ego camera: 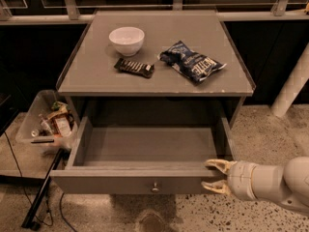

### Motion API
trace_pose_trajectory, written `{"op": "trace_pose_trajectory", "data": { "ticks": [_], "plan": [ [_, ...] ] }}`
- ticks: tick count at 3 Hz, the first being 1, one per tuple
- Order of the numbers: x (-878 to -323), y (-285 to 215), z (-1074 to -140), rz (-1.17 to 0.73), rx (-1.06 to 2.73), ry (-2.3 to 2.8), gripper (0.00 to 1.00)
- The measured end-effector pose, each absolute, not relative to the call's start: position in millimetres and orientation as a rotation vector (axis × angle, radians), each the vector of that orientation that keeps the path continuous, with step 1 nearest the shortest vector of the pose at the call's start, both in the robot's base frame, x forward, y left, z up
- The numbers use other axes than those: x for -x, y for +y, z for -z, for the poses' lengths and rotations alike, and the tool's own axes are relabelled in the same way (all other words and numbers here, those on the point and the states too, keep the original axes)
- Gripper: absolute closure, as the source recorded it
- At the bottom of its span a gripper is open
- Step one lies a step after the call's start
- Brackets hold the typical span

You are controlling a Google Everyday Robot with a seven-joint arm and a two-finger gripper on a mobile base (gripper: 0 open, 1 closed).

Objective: Open top drawer

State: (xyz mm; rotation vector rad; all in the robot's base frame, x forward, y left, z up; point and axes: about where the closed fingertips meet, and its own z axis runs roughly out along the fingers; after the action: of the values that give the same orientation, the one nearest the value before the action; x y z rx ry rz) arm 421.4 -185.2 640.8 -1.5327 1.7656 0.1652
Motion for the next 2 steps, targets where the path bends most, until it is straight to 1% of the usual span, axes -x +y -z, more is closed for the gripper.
{"op": "trace_pose_trajectory", "data": {
  "ticks": [1, 2],
  "plan": [
    [-407, -176, -646, -0.161, 1.530, 1.751, 1.00],
    [-390, -181, -642, -0.164, 1.514, 1.761, 1.00]
  ]
}}
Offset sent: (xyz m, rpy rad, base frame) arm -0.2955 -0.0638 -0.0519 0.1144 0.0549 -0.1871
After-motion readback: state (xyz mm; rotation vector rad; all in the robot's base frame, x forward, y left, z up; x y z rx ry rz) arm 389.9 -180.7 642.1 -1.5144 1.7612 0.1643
